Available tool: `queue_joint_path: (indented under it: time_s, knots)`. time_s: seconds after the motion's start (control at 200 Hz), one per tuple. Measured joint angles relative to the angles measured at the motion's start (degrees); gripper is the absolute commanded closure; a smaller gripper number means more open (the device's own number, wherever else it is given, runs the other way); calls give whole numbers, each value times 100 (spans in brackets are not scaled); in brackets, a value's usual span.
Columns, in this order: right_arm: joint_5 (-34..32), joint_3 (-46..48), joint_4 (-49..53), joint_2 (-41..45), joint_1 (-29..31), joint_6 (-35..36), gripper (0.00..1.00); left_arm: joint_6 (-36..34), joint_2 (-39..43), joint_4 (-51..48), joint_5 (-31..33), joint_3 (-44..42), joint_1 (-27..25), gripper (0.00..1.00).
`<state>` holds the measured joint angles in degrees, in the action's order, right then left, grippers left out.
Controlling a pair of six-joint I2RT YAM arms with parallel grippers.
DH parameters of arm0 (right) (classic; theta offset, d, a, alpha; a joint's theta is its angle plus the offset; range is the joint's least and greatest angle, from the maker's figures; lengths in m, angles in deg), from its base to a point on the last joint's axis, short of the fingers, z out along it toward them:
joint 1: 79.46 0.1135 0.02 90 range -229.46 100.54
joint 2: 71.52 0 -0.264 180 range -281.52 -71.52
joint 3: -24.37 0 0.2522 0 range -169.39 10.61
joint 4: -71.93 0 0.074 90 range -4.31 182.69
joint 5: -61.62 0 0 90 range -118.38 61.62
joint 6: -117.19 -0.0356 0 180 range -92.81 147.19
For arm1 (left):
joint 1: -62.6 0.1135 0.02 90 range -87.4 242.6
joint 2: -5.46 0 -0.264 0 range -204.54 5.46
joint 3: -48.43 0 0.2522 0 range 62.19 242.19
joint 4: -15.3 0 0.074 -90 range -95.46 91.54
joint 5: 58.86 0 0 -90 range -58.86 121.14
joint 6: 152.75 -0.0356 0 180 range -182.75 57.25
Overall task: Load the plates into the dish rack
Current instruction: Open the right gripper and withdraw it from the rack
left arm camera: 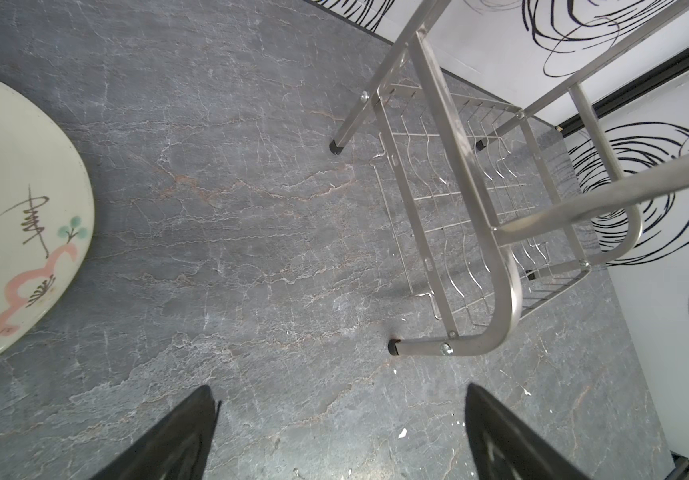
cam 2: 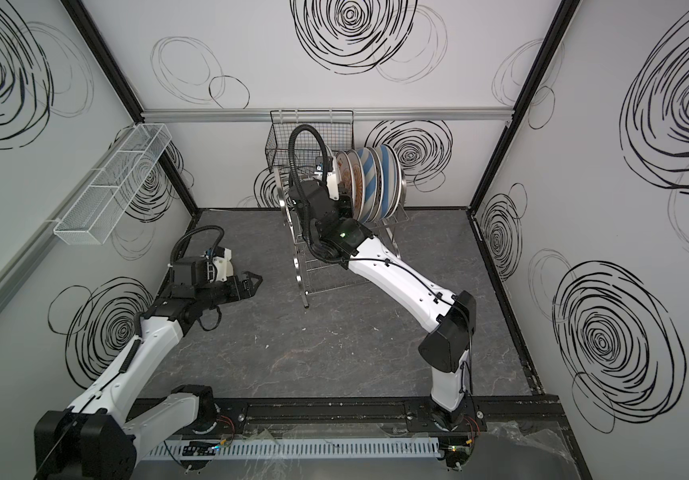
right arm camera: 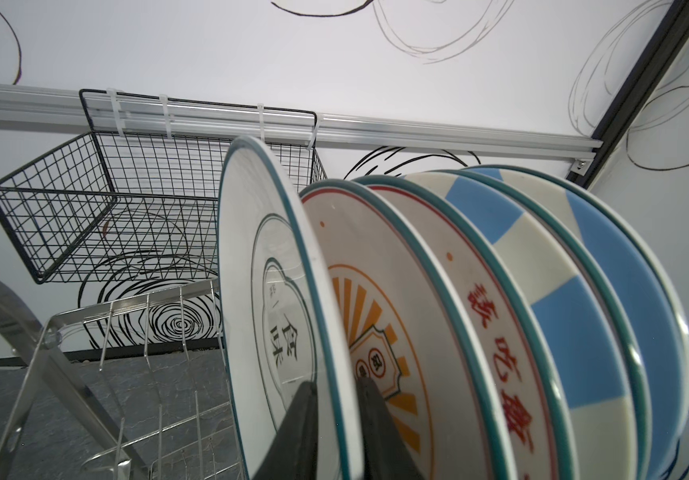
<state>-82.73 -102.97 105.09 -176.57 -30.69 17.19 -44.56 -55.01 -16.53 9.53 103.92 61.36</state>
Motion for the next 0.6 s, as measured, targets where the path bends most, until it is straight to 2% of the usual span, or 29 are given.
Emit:
queue_joint_path:
  time_s: [0.42,0.6]
  knots:
    - [55,39,0,479,221,125,52,0,0,0,2,0,68,4]
    - [404,48,2,741,348,205,41,0,0,0,22,0,197,4]
